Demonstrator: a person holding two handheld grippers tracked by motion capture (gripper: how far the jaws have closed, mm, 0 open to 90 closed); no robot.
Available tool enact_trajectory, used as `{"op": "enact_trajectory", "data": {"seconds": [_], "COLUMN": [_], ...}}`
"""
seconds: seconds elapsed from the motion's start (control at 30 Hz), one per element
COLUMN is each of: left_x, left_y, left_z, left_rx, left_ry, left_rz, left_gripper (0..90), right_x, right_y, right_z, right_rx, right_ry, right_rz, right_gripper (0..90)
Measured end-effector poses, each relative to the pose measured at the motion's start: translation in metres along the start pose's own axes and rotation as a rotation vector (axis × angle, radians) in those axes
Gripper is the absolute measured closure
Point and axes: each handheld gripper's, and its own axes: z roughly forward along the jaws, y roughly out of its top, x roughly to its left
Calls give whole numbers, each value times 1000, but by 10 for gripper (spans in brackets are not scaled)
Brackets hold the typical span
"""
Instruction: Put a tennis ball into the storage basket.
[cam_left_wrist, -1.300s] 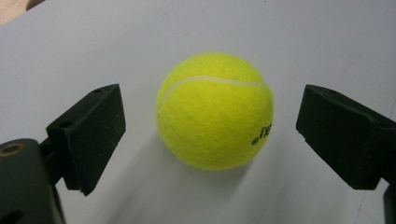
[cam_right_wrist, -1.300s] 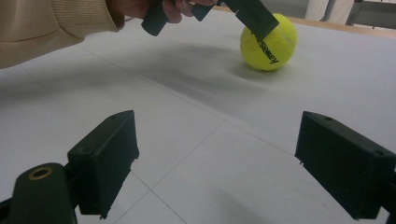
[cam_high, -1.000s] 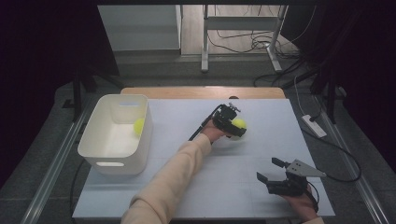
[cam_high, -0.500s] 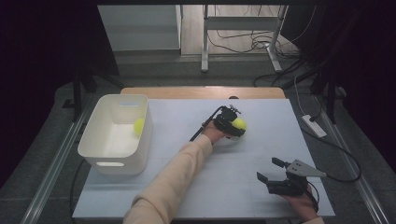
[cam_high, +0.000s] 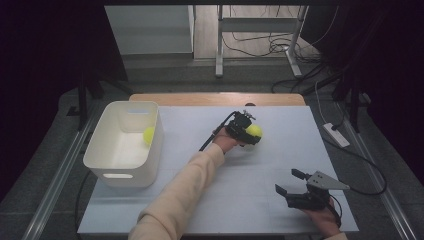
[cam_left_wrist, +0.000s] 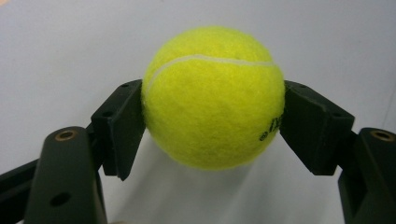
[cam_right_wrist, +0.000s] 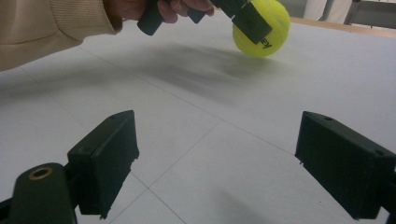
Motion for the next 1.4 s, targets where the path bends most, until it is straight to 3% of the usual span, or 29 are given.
{"op": "enact_trajectory", "data": {"seconds": [0.4, 1.4], "left_x": [-1, -11], "left_y": [-5, -9], "left_z": [-24, -60], "left_rx": [-54, -130], "left_ry": [-9, -11], "left_rz": [-1, 28], "left_gripper": [273, 273], "right_x": [1, 1], "right_y": [0, 0], "right_z": [0, 0], "right_rx": [-2, -1], "right_ry": [0, -8], "right_rz": [-5, -5], "right_gripper": [127, 127]}}
